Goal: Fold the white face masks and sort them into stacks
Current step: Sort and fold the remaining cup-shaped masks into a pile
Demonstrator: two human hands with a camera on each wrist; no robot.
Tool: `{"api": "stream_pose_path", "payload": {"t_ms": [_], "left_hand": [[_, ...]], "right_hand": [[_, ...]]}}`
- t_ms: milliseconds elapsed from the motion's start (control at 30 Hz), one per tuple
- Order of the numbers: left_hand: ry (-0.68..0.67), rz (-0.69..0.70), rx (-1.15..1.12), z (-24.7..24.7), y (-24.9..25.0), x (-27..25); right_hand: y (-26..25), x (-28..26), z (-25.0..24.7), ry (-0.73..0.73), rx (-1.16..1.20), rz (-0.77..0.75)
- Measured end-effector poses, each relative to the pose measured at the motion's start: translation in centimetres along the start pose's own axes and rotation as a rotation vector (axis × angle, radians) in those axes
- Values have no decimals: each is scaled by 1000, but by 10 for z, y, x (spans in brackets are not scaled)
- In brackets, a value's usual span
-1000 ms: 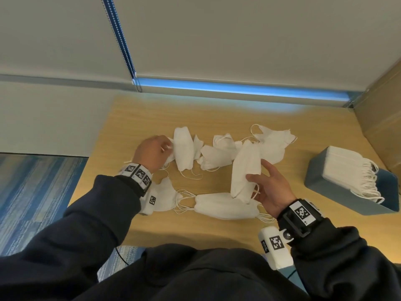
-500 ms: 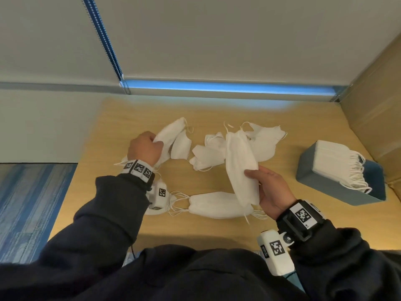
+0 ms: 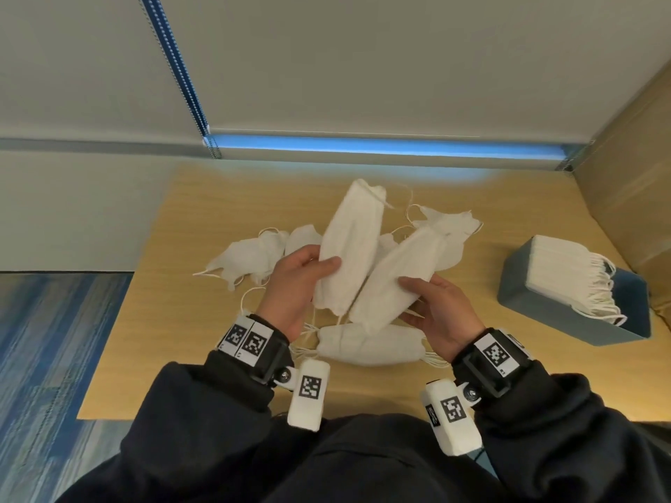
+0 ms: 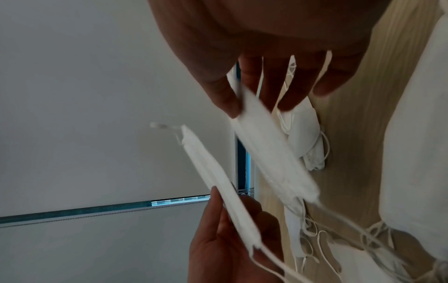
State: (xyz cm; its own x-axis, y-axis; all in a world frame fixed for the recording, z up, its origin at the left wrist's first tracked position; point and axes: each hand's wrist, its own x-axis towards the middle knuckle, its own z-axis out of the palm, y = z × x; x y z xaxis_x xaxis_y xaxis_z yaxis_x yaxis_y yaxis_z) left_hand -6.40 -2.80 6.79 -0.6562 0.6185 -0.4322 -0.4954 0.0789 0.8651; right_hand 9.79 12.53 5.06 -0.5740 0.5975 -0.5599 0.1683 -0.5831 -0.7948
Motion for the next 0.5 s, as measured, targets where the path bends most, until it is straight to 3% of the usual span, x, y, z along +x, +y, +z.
{"api": "stream_pose_path", "payload": {"t_ms": [200,400,500], "left_hand": [[-36,-20,-32,-4,6,-3],[10,-108,-457,10,1,-6],[56,-156,-536,18,-6,-7]], "right_hand": [[4,4,-4,41,94,49],[6,6,12,37,306,71],[10,5,24,28,317,47]]}}
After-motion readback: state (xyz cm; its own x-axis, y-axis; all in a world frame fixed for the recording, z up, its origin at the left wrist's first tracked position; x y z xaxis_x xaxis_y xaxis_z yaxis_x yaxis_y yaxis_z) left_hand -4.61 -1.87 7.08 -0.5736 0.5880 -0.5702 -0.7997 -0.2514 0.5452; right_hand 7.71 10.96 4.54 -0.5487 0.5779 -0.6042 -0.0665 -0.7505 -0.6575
